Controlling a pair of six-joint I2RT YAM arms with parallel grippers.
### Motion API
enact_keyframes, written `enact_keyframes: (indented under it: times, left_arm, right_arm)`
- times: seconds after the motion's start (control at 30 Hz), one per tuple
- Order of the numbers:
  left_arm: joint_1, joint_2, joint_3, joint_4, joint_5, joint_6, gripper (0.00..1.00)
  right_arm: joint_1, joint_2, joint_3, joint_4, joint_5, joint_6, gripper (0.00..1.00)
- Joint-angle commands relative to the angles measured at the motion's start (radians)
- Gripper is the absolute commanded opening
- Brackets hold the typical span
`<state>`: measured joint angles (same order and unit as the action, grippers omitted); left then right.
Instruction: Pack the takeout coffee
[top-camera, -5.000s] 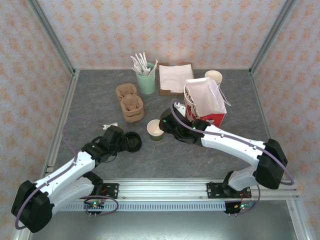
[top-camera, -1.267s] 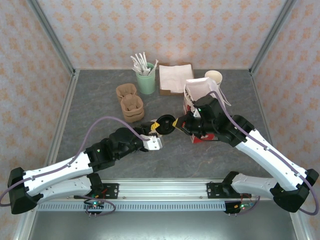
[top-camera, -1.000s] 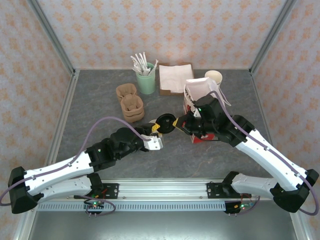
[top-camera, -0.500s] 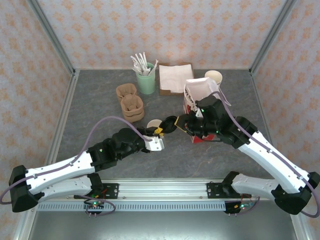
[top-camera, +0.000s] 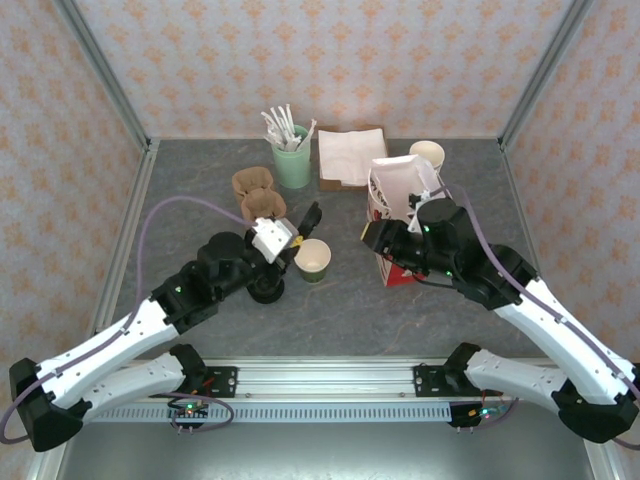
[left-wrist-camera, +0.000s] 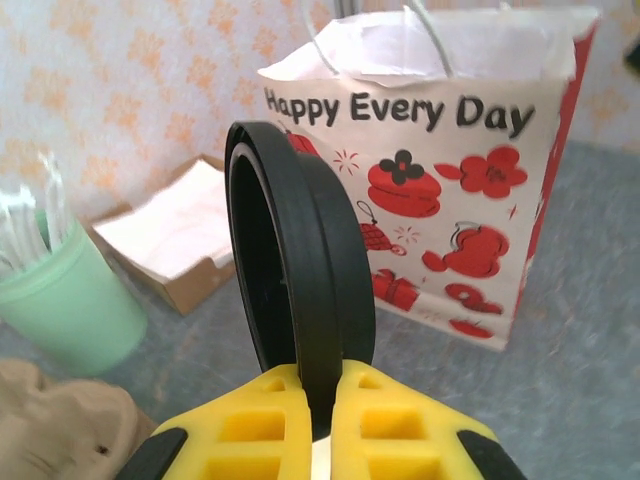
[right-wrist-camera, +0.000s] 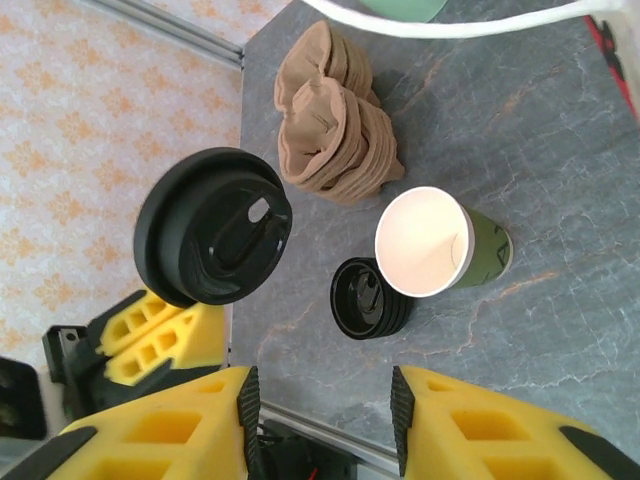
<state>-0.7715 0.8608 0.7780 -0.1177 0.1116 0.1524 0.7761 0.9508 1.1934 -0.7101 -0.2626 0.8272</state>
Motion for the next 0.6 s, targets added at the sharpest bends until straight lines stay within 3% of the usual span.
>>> enact_keyframes:
  times: [0.0,0.17,0.27,0.57]
  left_arm:
    - [0.058,-0.024,0.041,-0.13,0.094,-0.293,0.08]
    - [0.218,-0.026,0.041,-0.222,0.282,-0.558,0.1]
    - [0.338,0.024,0.045,-0.246,0.487,-0.661,0.11]
    - [0.41,0.044,-0.017,-0.146,0.617,-0.796,0.1]
  right_arm:
    - [0.003,0.027,-0.039,0.096,-0.044,-0.051,0.41]
    - [0.031,0.085,-0.085,0.204,-0.065,-0.036,0.4]
    - [0.056,0.139,-0.082,0.238,-0.054,-0.025,0.4]
    - [0.114,0.297,-0.074,0.28,0.057,0.016,0.35]
